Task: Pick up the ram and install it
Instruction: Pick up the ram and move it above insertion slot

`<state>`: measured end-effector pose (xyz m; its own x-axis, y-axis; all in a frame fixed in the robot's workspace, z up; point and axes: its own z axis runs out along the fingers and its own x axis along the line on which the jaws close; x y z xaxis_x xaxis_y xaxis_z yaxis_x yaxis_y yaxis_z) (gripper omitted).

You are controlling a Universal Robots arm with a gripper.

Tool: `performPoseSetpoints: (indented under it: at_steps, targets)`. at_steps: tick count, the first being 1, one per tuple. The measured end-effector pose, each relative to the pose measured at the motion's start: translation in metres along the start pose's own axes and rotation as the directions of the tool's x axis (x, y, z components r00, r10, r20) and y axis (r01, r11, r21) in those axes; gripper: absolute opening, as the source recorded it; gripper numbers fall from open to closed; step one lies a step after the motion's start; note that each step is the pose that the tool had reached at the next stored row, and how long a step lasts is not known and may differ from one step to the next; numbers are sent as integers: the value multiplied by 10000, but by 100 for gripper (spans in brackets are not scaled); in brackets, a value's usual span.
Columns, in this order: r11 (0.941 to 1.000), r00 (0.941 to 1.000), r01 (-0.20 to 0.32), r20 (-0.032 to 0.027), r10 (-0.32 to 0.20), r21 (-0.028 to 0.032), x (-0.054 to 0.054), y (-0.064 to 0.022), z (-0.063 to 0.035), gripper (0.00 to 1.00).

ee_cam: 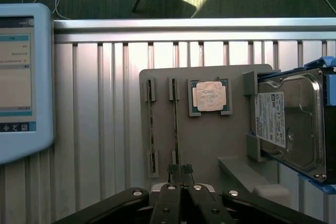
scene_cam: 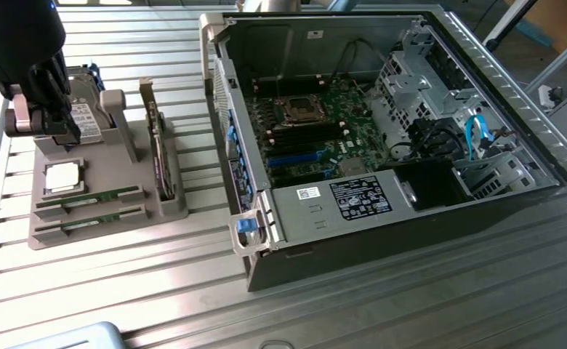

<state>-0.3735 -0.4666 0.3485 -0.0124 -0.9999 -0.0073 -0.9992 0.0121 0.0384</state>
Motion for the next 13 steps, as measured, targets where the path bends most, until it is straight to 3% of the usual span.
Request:
performPoseSetpoints:
  at_steps: [10,13]
  targets:
    - [10000,10000,1,0,-1,0,0,0,0,10]
    - [10000,10000,0,0,0,-1,0,0,0,17]
